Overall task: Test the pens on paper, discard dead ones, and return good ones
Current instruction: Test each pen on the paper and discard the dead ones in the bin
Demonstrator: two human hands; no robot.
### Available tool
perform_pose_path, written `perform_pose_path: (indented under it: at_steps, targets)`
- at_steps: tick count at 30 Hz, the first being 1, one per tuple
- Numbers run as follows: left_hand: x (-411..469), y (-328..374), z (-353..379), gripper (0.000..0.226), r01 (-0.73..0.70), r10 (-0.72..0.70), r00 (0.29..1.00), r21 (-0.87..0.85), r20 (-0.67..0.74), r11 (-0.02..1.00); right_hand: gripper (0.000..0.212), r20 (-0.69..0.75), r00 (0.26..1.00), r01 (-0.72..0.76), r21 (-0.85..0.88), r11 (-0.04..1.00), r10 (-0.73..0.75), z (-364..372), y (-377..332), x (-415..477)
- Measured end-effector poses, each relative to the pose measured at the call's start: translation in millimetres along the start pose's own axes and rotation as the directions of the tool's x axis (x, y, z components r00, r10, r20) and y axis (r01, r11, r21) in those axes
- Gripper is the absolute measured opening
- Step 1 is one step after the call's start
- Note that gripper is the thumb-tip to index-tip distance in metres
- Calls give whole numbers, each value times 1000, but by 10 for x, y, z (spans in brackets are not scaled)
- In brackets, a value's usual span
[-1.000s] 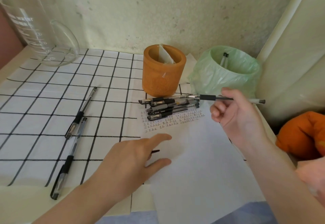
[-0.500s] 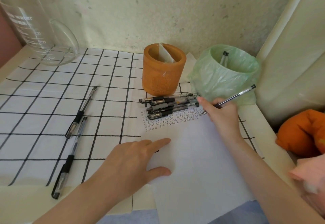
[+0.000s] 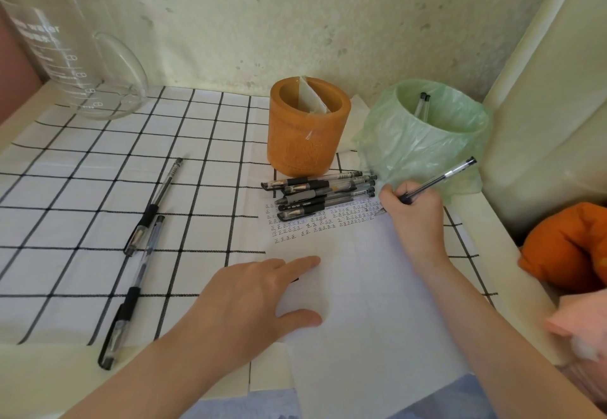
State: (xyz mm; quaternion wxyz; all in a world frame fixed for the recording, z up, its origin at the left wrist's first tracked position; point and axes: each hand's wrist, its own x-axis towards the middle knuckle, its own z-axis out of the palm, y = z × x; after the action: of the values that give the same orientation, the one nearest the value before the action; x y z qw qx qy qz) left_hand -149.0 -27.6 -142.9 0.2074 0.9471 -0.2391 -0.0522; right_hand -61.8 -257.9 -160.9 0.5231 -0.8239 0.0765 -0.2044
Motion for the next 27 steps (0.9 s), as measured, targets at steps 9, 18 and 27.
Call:
perform_pose_path:
  at_steps: [9,18,27]
  targets:
    - [1,17,-26,67,9,-9,1000,5,14,1000,35,-17,1000,23,-15,1000,-23,5,-15,-6]
    - [1,12,-18,67,13,-12,1000,-5,13,1000,33,3,1000,10,-33,999,-10,5,-12,-6]
    - [1,3,-10,67,7,-7,1000,-22,-1,1000,32,0,1000,0,-22,1000,0,8,-5,-8]
